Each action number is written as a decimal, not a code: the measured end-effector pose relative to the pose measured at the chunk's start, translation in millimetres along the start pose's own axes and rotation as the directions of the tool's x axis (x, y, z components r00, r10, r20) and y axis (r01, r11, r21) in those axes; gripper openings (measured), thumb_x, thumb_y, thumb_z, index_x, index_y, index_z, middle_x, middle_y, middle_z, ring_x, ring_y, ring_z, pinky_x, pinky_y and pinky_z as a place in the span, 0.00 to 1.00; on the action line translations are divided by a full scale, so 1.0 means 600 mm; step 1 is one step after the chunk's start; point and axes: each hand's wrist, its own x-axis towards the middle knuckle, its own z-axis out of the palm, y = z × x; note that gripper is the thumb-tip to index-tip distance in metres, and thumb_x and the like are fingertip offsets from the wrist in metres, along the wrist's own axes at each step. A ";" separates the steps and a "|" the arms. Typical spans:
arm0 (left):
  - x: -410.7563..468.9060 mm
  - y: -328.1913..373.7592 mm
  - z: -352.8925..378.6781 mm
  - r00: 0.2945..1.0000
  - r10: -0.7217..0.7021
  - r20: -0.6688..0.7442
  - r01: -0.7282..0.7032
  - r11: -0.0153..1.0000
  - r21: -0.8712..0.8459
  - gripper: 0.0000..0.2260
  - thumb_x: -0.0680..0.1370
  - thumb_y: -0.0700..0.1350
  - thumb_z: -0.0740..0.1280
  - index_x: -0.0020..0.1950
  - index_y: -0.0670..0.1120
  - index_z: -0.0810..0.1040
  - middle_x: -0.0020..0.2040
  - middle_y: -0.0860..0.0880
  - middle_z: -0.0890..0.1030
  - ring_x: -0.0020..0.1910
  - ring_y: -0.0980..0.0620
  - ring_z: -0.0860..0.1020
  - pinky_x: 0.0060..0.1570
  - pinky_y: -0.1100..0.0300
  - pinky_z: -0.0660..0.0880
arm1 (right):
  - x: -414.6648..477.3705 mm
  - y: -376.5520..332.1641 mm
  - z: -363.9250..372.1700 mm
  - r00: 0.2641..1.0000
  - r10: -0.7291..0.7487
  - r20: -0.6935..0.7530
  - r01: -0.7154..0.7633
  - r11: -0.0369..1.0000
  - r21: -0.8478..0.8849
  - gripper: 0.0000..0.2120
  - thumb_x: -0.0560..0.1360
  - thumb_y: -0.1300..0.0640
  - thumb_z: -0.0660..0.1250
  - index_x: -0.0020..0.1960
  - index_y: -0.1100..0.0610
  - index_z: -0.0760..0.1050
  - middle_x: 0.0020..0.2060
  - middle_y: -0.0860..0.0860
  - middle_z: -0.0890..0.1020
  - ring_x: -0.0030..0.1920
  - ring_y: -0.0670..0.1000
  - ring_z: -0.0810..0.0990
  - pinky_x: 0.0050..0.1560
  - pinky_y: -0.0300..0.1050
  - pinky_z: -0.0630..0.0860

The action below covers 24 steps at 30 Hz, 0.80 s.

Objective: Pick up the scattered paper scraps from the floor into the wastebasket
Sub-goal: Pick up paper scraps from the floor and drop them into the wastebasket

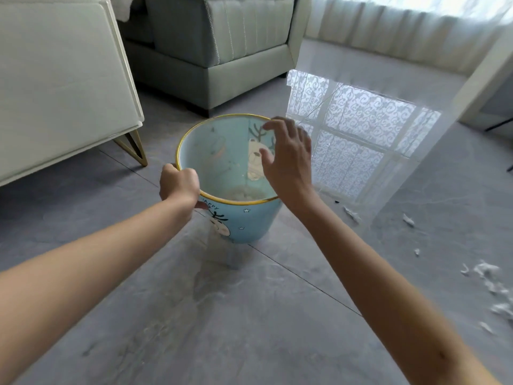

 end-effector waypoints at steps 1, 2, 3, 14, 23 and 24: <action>0.000 0.008 0.020 1.000 0.010 0.008 -0.010 1.000 -0.010 0.12 0.72 0.35 0.55 0.54 0.44 0.68 0.57 0.42 0.75 0.52 0.35 0.78 0.36 0.40 0.81 | -0.010 0.030 -0.015 0.994 0.017 -0.105 -0.014 0.999 0.029 0.17 0.69 0.61 0.67 0.58 0.57 0.73 0.58 0.52 0.76 0.60 0.54 0.73 0.67 0.49 0.63; 0.000 0.016 0.032 1.000 0.014 0.020 -0.013 1.000 -0.018 0.11 0.72 0.35 0.55 0.53 0.44 0.67 0.56 0.42 0.75 0.52 0.36 0.78 0.35 0.41 0.81 | -0.027 0.055 -0.027 0.985 0.047 -0.168 -0.040 0.998 0.046 0.18 0.69 0.61 0.65 0.59 0.57 0.72 0.59 0.52 0.75 0.61 0.54 0.72 0.67 0.49 0.64; 0.000 0.025 0.066 0.999 0.006 0.049 -0.005 0.999 -0.032 0.11 0.72 0.35 0.55 0.53 0.44 0.67 0.56 0.43 0.74 0.51 0.37 0.77 0.34 0.42 0.81 | -0.052 0.104 -0.035 0.974 0.115 -0.195 -0.109 0.993 0.042 0.19 0.70 0.60 0.64 0.61 0.58 0.71 0.60 0.53 0.75 0.63 0.54 0.71 0.68 0.49 0.64; -0.001 0.063 0.225 0.981 -0.115 0.153 0.132 0.986 -0.103 0.03 0.75 0.34 0.60 0.47 0.39 0.70 0.46 0.44 0.74 0.42 0.44 0.77 0.35 0.49 0.82 | -0.345 0.397 0.047 0.498 0.780 0.377 -0.601 0.625 -0.499 0.54 0.64 0.28 0.62 0.75 0.50 0.36 0.75 0.61 0.42 0.76 0.58 0.41 0.73 0.55 0.37; 0.022 0.035 0.239 0.982 0.070 0.174 -0.067 0.997 -0.024 0.16 0.71 0.50 0.59 0.56 0.44 0.70 0.53 0.43 0.77 0.48 0.42 0.81 0.38 0.48 0.83 | -0.196 0.525 0.125 0.407 0.770 0.491 -0.603 0.630 -0.489 0.49 0.70 0.29 0.56 0.76 0.53 0.36 0.76 0.53 0.42 0.76 0.55 0.40 0.73 0.53 0.35; 0.026 0.031 0.240 0.980 0.086 0.179 -0.082 0.996 -0.031 0.16 0.72 0.49 0.58 0.56 0.45 0.69 0.53 0.43 0.77 0.48 0.42 0.81 0.38 0.48 0.83 | -0.188 0.532 0.134 0.409 0.760 0.505 -0.609 0.640 -0.469 0.44 0.72 0.30 0.52 0.76 0.52 0.39 0.77 0.51 0.44 0.76 0.53 0.41 0.74 0.54 0.35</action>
